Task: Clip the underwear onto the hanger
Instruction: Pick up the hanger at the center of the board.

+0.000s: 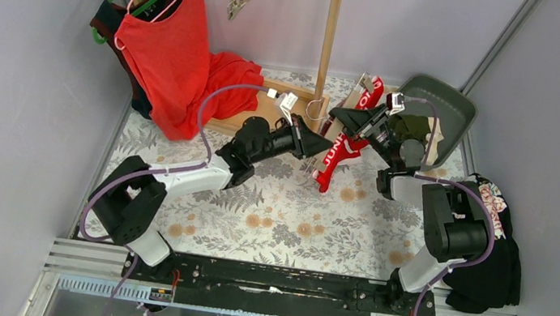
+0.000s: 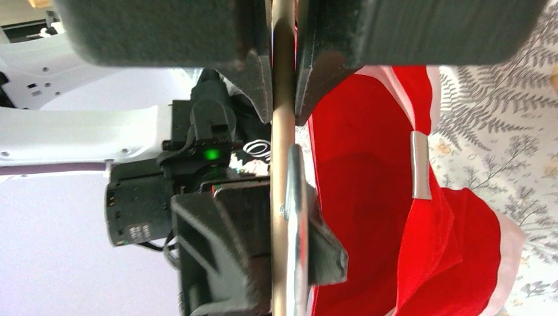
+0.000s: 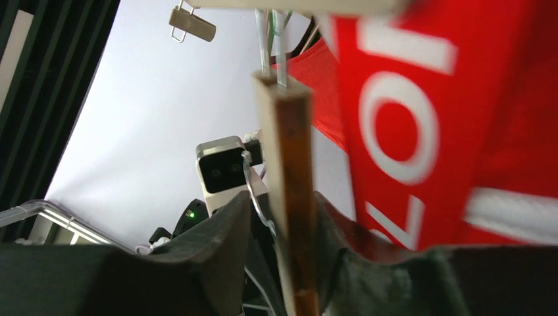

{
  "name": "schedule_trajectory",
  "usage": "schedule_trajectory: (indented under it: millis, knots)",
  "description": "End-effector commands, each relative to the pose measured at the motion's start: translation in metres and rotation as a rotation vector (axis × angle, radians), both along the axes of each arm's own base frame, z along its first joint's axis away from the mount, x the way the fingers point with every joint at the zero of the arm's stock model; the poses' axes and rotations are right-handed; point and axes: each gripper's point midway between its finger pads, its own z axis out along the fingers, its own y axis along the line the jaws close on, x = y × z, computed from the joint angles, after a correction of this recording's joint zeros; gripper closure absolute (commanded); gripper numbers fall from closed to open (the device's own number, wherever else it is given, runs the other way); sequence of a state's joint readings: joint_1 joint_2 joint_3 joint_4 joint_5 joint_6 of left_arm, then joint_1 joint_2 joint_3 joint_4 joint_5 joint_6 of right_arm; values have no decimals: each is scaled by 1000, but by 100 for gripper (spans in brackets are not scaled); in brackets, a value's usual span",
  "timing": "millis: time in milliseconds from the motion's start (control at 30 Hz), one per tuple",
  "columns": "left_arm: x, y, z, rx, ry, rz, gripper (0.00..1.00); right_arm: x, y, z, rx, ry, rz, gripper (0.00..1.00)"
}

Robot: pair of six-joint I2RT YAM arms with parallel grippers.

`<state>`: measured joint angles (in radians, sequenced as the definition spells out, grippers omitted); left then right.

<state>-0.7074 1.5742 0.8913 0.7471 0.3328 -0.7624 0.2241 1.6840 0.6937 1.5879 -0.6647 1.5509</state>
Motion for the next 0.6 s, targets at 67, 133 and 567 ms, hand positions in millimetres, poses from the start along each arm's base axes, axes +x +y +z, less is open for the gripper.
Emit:
schedule_trajectory:
  millis: [67, 133, 567]
  knots:
    - [6, 14, 14, 119, -83, 99, 100, -17, 2, 47, 61, -152, 35, 20]
    - [9, 20, 17, 148, -84, 135, 100, -20, 2, 43, 51, -151, 33, 9]
    - [23, 52, 52, 308, -81, 292, 100, -29, -17, -19, -346, -30, -184, 1]
